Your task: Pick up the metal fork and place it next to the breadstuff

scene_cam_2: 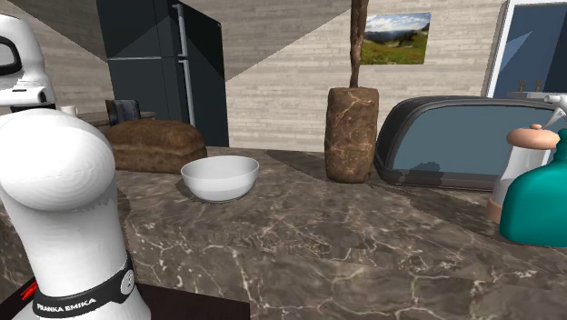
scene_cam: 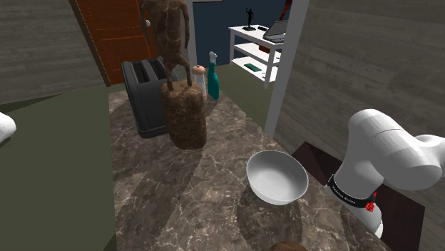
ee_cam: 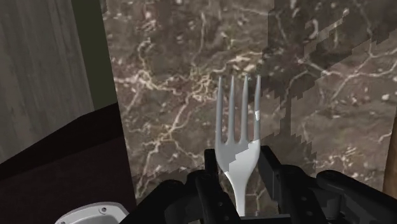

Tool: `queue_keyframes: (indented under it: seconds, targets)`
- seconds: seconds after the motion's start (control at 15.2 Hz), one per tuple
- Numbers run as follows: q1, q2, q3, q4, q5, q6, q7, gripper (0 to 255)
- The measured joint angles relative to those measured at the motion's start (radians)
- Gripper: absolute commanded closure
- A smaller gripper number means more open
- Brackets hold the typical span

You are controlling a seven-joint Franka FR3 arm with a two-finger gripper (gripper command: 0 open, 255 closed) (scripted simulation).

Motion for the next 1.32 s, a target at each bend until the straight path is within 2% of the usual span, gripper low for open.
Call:
queue_keyframes:
  seconds: [0.4, 0.53, 0.59, 0.92, 1.06, 1.12, 1.32]
  targets:
    - [0.015, 0.005, 0.065, 0.030, 0.057, 0.029, 0.026, 255]
    - [0.014, 0.005, 0.059, 0.027, 0.048, 0.024, 0.024, 255]
    - [0.013, 0.005, 0.056, 0.026, 0.046, 0.024, 0.023, 0]
    - [-0.004, 0.001, -0.010, 0.009, -0.027, 0.005, -0.021, 0]
    - [0.005, 0.001, 0.018, 0.008, 0.008, 0.006, 0.011, 0]
    - [0.002, 0.002, 0.007, 0.003, 0.003, -0.001, 0.000, 0]
    - [-0.032, -0.002, -0.096, 0.024, -0.078, -0.055, -0.030, 0]
